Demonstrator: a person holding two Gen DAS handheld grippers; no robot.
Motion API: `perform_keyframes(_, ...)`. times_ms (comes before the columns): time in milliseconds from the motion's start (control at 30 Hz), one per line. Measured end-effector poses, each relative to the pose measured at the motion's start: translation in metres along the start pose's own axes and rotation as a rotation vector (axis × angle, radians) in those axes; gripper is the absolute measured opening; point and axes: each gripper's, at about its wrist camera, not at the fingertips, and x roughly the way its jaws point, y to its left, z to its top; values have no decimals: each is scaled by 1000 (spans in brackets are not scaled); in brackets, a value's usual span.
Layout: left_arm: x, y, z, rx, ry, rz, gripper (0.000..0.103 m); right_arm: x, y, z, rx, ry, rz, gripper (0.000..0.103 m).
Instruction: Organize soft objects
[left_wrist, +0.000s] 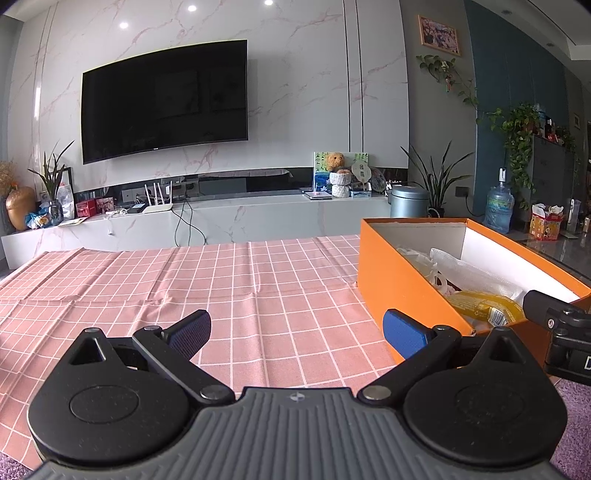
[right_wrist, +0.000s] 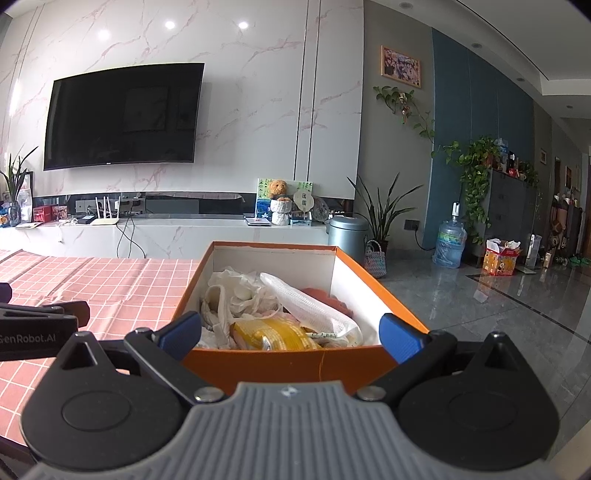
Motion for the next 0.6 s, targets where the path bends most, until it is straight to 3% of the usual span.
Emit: perform_keyframes(600,0,1,0,-1,3,3,103,0,-1,-1,-1,0,-3,100)
